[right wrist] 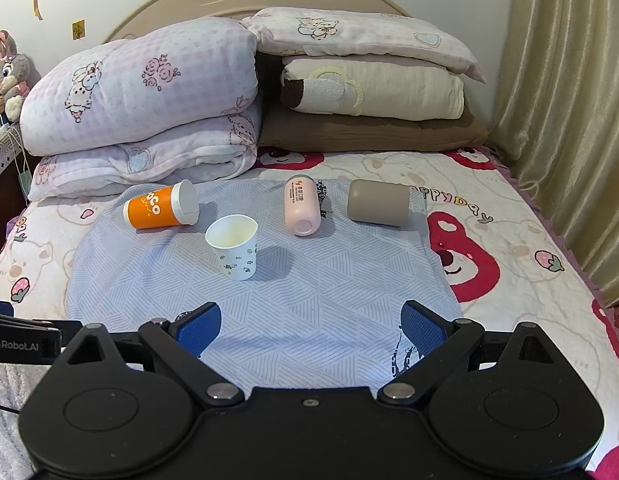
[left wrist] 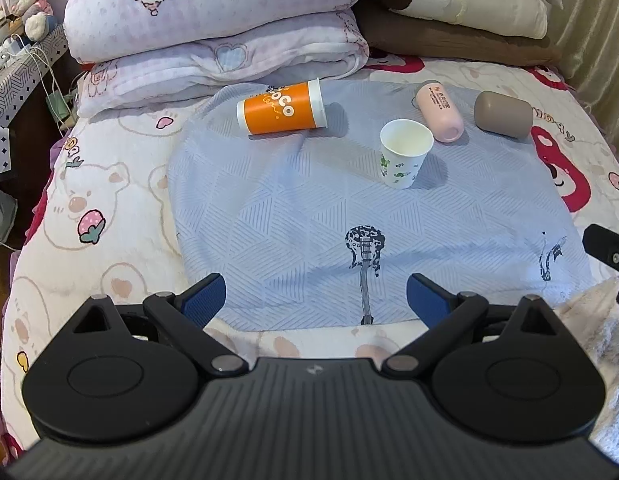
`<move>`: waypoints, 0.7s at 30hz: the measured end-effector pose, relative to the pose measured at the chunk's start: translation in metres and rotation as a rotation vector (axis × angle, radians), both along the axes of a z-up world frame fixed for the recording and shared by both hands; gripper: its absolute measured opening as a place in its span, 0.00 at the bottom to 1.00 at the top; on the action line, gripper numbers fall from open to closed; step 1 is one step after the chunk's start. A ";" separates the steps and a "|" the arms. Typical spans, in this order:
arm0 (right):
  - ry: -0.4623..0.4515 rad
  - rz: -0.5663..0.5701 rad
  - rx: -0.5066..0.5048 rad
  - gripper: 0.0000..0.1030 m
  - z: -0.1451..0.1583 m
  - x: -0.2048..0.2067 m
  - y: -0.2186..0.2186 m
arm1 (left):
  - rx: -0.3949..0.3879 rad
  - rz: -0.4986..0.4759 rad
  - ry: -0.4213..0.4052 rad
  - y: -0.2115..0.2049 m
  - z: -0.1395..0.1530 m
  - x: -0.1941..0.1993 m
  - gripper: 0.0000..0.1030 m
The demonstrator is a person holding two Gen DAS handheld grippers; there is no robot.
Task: Flip cup upright
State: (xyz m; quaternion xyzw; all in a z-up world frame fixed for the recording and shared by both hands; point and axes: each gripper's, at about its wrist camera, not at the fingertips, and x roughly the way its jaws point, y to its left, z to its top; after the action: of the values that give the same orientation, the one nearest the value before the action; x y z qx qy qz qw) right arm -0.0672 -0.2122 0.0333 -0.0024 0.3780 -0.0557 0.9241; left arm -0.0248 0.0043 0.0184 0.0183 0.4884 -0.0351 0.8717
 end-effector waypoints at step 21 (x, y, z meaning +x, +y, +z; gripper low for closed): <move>0.002 0.000 -0.013 0.96 -0.002 0.000 0.004 | 0.009 0.004 0.011 0.002 -0.003 0.001 0.95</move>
State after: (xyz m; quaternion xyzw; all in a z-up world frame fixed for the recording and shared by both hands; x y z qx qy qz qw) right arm -0.0669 -0.2080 0.0313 -0.0085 0.3784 -0.0580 0.9238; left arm -0.0241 0.0066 0.0157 0.0212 0.4933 -0.0309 0.8691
